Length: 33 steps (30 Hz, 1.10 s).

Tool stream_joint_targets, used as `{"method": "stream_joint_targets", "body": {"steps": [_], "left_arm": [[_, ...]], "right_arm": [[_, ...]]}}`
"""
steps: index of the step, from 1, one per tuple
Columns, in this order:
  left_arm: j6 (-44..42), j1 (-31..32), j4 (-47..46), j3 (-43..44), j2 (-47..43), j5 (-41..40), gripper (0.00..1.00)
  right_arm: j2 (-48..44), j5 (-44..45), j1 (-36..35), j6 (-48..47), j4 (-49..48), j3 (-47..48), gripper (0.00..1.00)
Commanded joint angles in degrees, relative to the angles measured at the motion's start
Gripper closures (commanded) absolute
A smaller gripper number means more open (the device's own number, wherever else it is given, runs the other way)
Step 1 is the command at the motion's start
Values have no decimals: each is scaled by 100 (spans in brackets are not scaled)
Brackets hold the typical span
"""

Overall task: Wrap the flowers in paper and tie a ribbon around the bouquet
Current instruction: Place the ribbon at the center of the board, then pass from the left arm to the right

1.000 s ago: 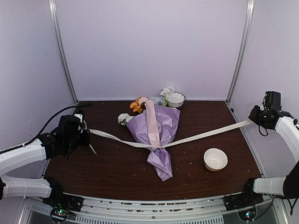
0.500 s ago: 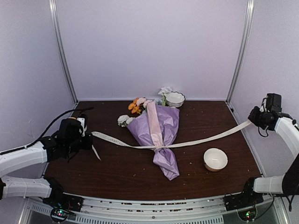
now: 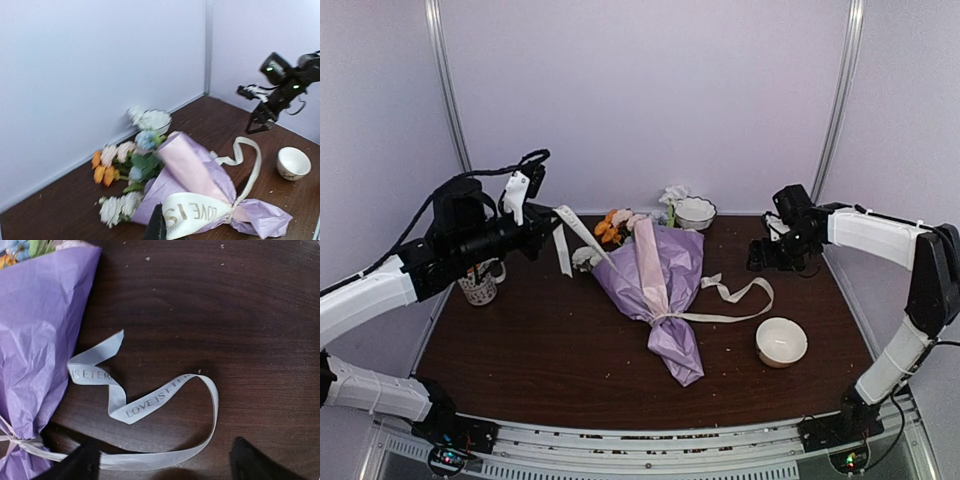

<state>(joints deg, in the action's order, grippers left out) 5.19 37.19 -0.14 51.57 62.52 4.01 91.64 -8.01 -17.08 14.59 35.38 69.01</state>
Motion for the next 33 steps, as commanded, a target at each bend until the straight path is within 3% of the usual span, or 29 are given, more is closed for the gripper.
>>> {"method": "stream_joint_targets", "body": {"steps": [1, 5, 9, 14, 20, 22, 25, 31, 33], "left_arm": [[-991, 371, -202, 651, 258, 1398, 100], [-1114, 505, -95, 1010, 499, 1762, 100], [-1117, 592, -96, 1113, 619, 1790, 100], [-1134, 642, -169, 1122, 582, 1761, 100], [-1100, 657, -223, 1090, 560, 1505, 100], [-1099, 649, -235, 1103, 575, 1468, 100], [-1097, 650, -218, 1158, 604, 1453, 100], [-1112, 649, -182, 1187, 597, 1287, 100], [-1063, 649, -178, 1202, 602, 1169, 100]], "right_arm": [[-529, 408, -865, -565, -37, 92, 0], [-953, -748, -2056, -1301, -1227, -197, 0], [-439, -1468, -2981, -1350, -2204, -117, 9], [392, -2062, -3168, -969, -2927, 211, 17], [679, -1756, -3214, -530, -3709, 39, 20], [809, -1645, -3238, -461, -3739, 50, 27], [941, -1491, -3234, -375, -3775, 51, 56], [910, -1441, -3237, -367, -3827, -44, 81], [905, -1438, -3232, -370, -3819, -44, 82]]}}
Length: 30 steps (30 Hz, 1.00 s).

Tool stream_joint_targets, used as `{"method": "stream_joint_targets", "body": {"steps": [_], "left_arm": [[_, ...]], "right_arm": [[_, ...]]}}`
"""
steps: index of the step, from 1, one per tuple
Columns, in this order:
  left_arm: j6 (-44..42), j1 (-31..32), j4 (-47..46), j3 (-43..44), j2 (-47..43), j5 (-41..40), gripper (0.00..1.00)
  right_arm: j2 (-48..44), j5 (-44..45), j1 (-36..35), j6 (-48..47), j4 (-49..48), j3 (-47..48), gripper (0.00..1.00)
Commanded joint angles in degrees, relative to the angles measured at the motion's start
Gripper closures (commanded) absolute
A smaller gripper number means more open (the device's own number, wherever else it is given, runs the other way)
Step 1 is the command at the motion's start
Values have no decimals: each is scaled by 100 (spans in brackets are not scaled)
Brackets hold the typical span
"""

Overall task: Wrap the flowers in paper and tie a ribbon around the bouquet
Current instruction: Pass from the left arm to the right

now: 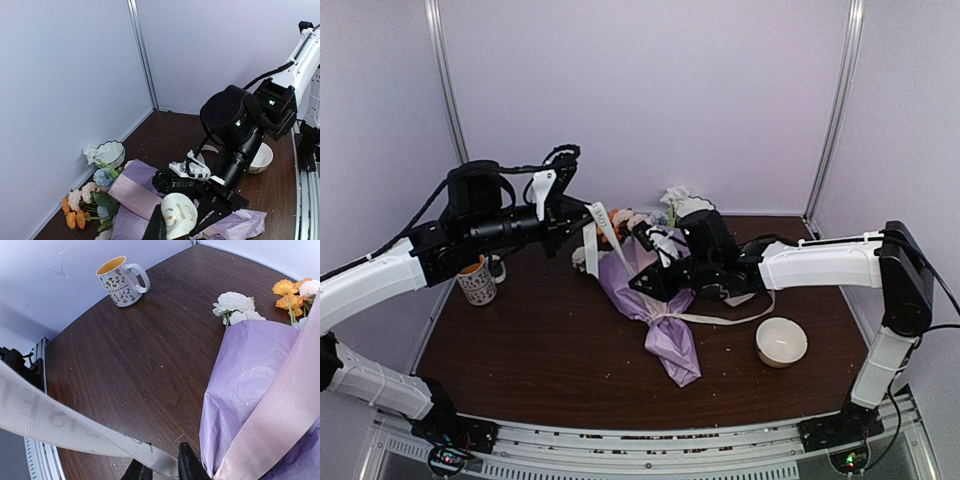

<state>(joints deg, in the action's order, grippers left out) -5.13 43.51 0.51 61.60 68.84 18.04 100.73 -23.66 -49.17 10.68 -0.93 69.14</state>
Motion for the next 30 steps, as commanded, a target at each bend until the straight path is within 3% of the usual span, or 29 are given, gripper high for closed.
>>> {"method": "stream_joint_targets", "body": {"steps": [1, 3, 8, 11, 13, 14, 15, 16, 17, 19, 27, 29, 30], "left_arm": [[-14, 19, -238, 207, -21, -268, 100], [23, 18, -236, 221, -3, -330, 100], [300, -162, 289, 264, 97, -1593, 100], [383, -390, 445, -224, 36, -1354, 100], [-372, 42, 374, -871, -259, -777, 100], [-843, 537, 337, -1254, -397, -992, 100], [-1207, 962, 399, -1664, -439, -1147, 86], [-1403, 1231, 528, -1845, -375, -1157, 64], [-1372, 1348, 707, -1932, -243, -1103, 41], [-1050, 1371, 929, -1986, 64, -1116, 5], [-1409, 1227, -175, -2004, 282, -316, 3], [-1327, 777, -571, -1891, 473, 308, 10], [-1207, 522, -869, -1836, 621, 589, 20]], "right_arm": [[6, 125, -23, 26, -183, -52, 84], [10, 137, -29, 19, -159, -34, 100], [-157, 181, -24, -48, -59, -120, 100], [-275, 514, -2, 1, -6, -225, 100], [-278, 681, 38, 17, 84, -217, 100], [-264, 704, 51, 22, 90, -217, 100], [-250, 710, 63, 22, 86, -217, 100], [-239, 715, 67, 12, 95, -205, 100], [-238, 703, 62, -13, 107, -190, 100], [-238, 659, 64, -33, 93, -190, 100], [-303, 599, 63, -122, 49, -261, 100], [-349, 594, 71, -132, -54, -331, 100], [-358, 580, 63, -137, -85, -349, 100]]}}
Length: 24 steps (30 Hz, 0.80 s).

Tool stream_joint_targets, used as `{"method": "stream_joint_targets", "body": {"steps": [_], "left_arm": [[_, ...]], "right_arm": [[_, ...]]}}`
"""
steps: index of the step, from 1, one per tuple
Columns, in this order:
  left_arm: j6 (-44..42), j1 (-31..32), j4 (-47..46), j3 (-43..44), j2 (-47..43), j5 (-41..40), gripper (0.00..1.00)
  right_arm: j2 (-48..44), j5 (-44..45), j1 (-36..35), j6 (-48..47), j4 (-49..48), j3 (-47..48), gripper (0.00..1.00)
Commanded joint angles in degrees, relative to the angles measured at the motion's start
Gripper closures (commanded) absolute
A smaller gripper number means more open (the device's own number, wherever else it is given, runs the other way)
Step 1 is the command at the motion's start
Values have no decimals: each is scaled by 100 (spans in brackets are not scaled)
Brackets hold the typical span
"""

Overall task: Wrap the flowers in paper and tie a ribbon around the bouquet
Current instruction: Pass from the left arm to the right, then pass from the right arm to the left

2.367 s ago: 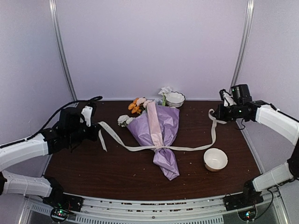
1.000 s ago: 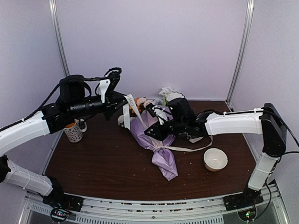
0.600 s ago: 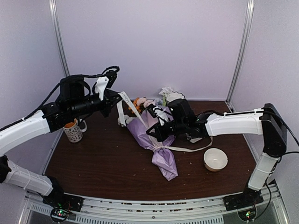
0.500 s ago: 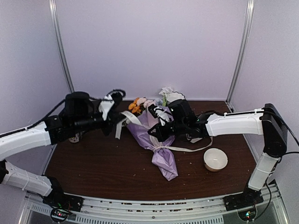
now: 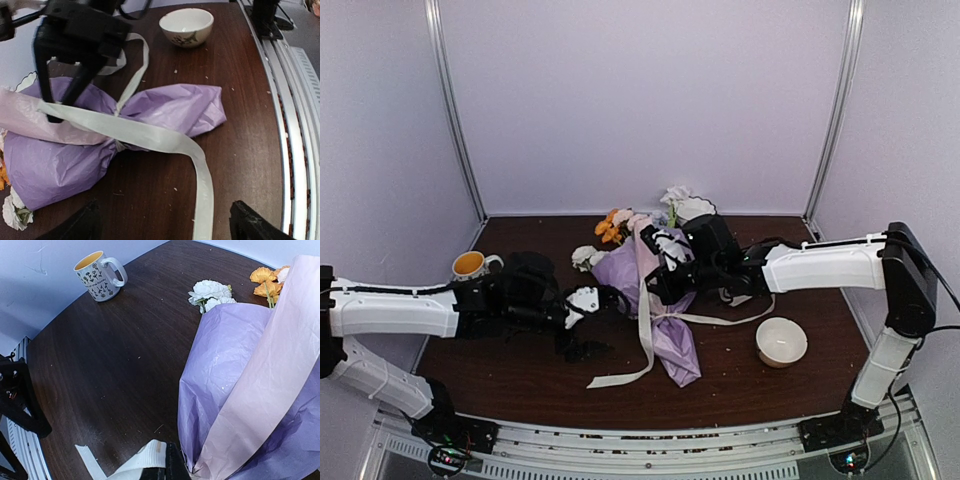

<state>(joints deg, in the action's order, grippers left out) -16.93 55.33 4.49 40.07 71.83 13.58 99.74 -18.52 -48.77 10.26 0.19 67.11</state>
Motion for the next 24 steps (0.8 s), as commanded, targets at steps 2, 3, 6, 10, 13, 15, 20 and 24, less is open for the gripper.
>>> {"method": "stream_joint_targets", "body": {"steps": [2, 3, 6, 10, 13, 15, 20, 24], "left_arm": [[249, -1121, -1754, 486, 701, 1527, 41], [304, -1285, -1906, 618, 921, 1765, 44], [74, -1445, -1758, 1243, 1551, 2341, 36], [-3, -1445, -1532, 1848, 2116, 2834, 30], [-31, -1446, -1682, 1836, 2212, 2879, 32], [-135, -1445, -1656, 1826, 2220, 2874, 37], [-227, -1438, -1456, 1963, 2378, 2583, 45], [-214, -1446, -1541, 2016, 2489, 2306, 48]], "right_arm": [[-256, -7, 29, -123, -208, -135, 100], [-248, -40, 26, -135, -194, -118, 100], [-225, -50, 30, -136, -189, -102, 100], [-227, -33, 32, -96, -206, -91, 100], [-232, -42, 33, -71, -222, -104, 100], [-223, -74, 27, -61, -227, -103, 100], [-217, -112, 34, -59, -239, -87, 100], [-234, -181, 34, -51, -234, -80, 100]]}}
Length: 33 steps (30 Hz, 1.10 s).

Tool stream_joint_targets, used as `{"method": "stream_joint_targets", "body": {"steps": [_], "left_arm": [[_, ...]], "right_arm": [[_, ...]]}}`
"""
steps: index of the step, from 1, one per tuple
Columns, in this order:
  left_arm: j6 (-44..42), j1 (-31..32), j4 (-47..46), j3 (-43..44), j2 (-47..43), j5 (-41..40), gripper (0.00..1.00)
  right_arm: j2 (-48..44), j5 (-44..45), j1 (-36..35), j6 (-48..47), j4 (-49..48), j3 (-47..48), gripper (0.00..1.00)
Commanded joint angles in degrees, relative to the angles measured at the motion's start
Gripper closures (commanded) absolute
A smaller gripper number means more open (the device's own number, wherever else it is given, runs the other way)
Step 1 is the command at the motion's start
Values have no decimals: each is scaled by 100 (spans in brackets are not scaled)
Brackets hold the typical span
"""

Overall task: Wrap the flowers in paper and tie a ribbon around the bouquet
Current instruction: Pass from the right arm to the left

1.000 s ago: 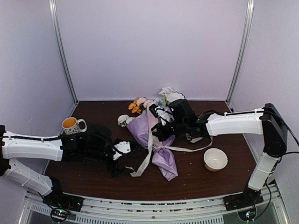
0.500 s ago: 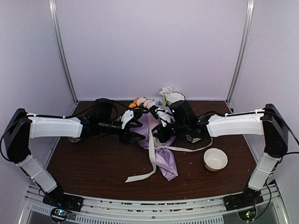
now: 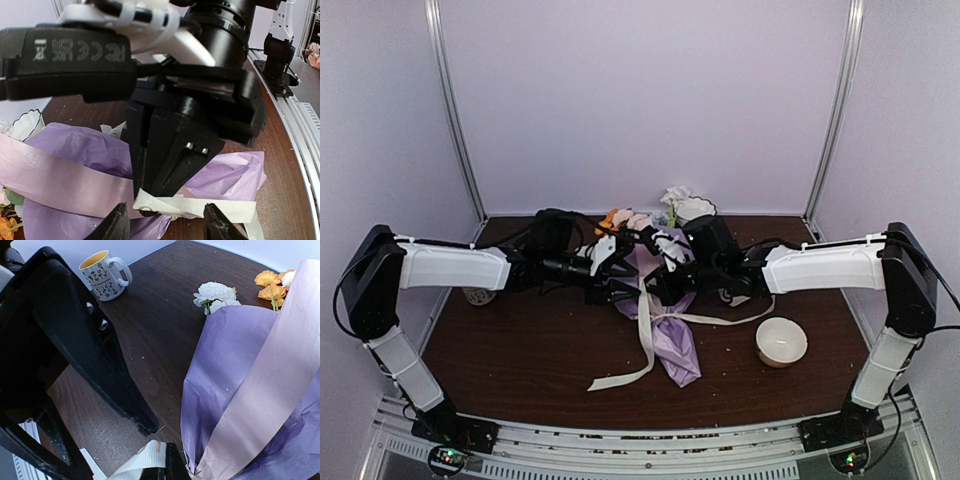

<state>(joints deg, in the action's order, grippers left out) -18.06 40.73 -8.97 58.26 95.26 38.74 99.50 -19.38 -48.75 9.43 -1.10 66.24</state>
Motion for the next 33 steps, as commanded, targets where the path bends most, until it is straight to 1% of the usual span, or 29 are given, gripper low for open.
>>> {"method": "stream_joint_targets", "body": {"steps": [1, 2, 6, 11, 12, 19, 21, 22, 25, 27, 33], "left_arm": [[-97, 15, -184, 232, 181, -234, 50], [-100, 18, -156, 281, 218, -235, 51], [-21, 17, -80, 406, 314, -139, 61], [40, 16, -112, 373, 335, -90, 87], [47, 15, -89, 370, 331, -80, 90], [108, 14, -27, 375, 296, -5, 92], [129, 14, -38, 394, 276, 5, 97], [128, 14, -36, 396, 274, 2, 100], [130, 14, -29, 395, 278, 3, 100], [128, 20, 27, 396, 290, -7, 100], [155, 14, 131, 412, 309, 46, 100]], "right_arm": [[-212, -102, 32, 32, -102, 9, 100], [-216, -103, 32, 32, -93, 4, 100], [-219, -141, 29, 23, -83, 1, 100], [-218, -179, 26, 41, -89, -12, 100], [-220, -162, 32, 37, -89, -14, 100], [-195, -81, 29, 15, -51, -25, 100], [-191, -49, 41, 17, -6, -24, 100], [-194, -23, 38, 11, 30, -23, 97], [-210, 66, 43, -23, 133, -52, 85], [-227, 100, 45, -53, 178, -94, 79], [-324, 212, 68, -132, 337, -228, 73]]}}
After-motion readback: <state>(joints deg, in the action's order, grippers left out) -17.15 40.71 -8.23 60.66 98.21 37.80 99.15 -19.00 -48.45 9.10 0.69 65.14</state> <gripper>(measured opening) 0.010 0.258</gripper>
